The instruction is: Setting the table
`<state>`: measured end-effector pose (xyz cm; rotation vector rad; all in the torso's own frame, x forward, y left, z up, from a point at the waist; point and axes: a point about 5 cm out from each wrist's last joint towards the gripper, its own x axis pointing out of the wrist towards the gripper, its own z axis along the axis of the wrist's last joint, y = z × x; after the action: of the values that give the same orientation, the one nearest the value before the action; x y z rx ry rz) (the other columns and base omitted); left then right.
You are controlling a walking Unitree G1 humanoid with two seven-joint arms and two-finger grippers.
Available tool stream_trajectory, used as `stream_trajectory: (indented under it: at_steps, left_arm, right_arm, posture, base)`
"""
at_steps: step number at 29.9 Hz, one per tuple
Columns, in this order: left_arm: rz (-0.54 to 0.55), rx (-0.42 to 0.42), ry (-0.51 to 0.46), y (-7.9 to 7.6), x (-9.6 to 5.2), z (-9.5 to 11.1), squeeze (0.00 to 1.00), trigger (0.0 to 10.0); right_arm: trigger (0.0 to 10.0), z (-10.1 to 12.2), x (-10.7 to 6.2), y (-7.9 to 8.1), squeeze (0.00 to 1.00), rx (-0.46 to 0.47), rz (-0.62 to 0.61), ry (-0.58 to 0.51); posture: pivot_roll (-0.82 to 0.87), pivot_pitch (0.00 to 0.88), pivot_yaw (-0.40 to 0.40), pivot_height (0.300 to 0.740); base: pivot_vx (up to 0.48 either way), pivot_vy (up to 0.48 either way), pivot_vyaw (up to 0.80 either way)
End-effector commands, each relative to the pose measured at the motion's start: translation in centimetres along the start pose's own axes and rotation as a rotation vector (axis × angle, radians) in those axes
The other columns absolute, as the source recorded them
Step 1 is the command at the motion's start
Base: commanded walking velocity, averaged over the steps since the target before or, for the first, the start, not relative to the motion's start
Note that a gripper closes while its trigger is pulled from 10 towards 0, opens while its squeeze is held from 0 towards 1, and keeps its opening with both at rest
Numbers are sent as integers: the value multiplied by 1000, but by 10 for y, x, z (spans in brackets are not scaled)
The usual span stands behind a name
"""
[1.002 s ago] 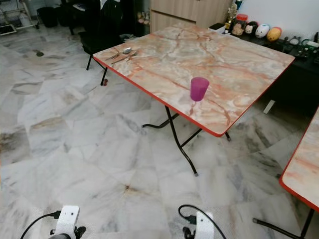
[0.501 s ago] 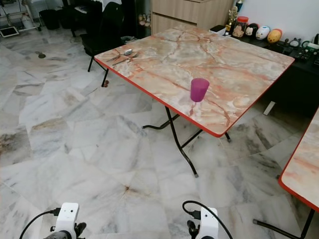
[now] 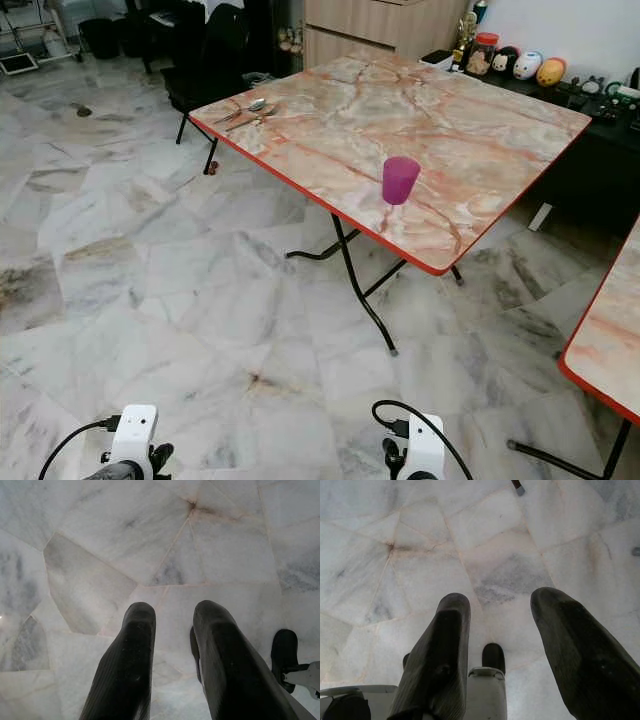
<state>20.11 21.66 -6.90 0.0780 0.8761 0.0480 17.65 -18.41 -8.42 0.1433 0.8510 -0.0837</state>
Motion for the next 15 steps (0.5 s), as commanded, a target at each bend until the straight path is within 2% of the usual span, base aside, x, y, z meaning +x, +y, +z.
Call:
stream_trajectory:
  at_steps: [1,6,10,13,15]
  left_arm:
    - [5,-10,15,1,0,-3,0,10000]
    - [5,-10,14,1,0,-3,0,10000]
    - [6,-10,16,1,-1,-3,0,10000]
    - [5,-9,17,1,-1,-3,0,10000]
    - [6,-9,18,1,-1,-4,0,10000]
  right_arm:
    - [10000,3,0,0,0,-4,-1,-15]
    - [10000,2,1,1,0,7,-3,-6]
    - [10000,1,1,2,0,20,-4,2]
    - [10000,2,1,2,0,9,-3,-4]
    - [10000,2,1,2,0,8,-4,-9]
  posture:
    - [13,0,-1,740]
    - [13,0,-1,740]
    - [13,0,-1,740]
    - [13,0,-1,740]
    - [13,0,-1,740]
  base:
    - [0,0,0]
    - [0,0,0]
    - [0,0,-684]
    - [0,285,-719]
    - [0,283,0]
